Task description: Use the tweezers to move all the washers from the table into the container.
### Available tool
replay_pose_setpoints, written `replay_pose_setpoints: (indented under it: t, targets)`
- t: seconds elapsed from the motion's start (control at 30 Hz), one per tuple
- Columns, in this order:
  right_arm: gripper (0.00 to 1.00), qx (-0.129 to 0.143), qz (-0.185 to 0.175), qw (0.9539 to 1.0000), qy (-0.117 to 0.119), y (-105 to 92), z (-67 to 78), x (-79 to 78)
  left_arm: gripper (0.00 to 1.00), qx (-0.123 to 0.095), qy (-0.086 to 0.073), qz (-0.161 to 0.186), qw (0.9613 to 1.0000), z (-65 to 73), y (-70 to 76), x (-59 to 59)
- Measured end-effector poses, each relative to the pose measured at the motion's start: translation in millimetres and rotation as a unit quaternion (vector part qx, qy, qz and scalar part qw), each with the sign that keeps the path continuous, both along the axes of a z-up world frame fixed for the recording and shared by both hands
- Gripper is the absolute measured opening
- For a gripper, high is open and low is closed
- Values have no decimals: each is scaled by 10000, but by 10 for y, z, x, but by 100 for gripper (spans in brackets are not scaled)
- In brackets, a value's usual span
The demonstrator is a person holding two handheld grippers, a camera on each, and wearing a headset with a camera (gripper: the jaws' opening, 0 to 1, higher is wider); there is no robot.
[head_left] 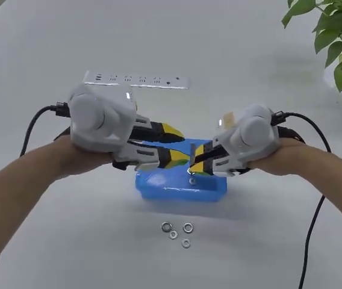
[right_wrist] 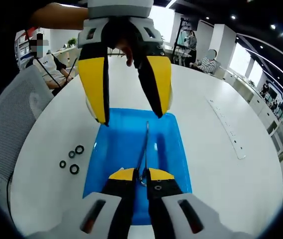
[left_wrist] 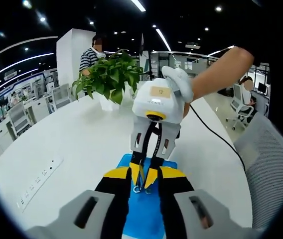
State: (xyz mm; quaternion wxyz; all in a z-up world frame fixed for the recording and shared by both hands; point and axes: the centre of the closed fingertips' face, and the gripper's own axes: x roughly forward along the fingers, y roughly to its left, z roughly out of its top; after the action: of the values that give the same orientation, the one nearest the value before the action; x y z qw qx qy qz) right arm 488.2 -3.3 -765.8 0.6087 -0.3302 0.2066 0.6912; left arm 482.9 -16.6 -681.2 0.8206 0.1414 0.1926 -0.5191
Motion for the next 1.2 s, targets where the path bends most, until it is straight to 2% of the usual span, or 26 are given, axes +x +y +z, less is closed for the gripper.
replay_pose_setpoints:
  t: [0.53, 1.2]
  targets:
    - [9, 56, 81, 10000, -16, -6, -4, 3, 6, 198, -115, -430, 9988, -50, -139, 62]
    - [11, 13, 114, 9999, -68, -50, -8, 10, 5, 262, -178, -660, 9973, -37, -187, 51]
